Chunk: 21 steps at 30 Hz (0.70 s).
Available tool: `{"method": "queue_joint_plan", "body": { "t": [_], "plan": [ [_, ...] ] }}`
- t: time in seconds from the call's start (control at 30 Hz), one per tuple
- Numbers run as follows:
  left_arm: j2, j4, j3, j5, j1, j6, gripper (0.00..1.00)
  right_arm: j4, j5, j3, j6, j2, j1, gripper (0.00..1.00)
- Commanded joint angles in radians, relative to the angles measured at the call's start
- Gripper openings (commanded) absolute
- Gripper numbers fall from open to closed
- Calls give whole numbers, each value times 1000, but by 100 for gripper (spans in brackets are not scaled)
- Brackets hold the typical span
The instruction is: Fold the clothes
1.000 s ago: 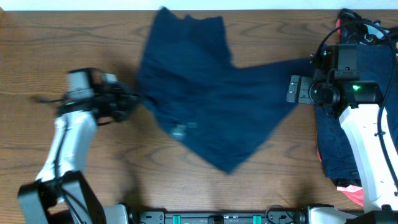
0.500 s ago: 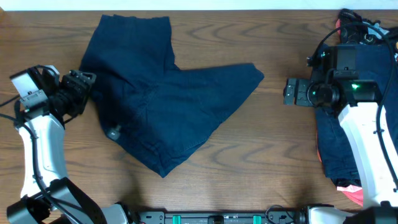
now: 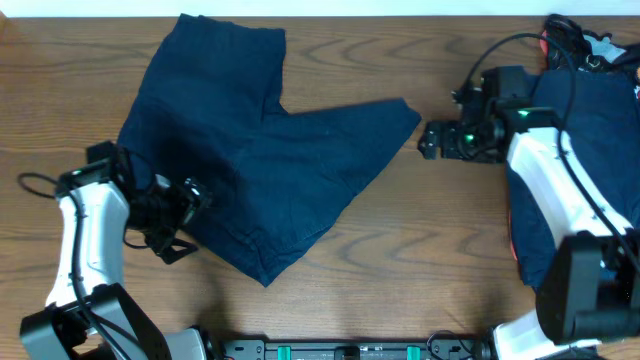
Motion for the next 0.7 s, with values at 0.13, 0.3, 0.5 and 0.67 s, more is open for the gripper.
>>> {"method": "queue_joint_plan", "body": {
  "t": [0.13, 0.3, 0.5, 0.67],
  "plan": [
    [-5, 24, -77, -11, -116, 50, 98, 110, -40, 7, 13, 172, 69, 99],
    [-5, -29, -89, -10, -207, 39, 98, 251, -71, 7, 18, 266, 81, 97],
    [-5, -5, -89, -8, -350, -88, 98, 398, -80, 7, 94, 335, 88, 82],
    [-5, 91, -105, -8, -487, -330, 98, 458, -79, 7, 126, 366, 101, 24]
  ]
}}
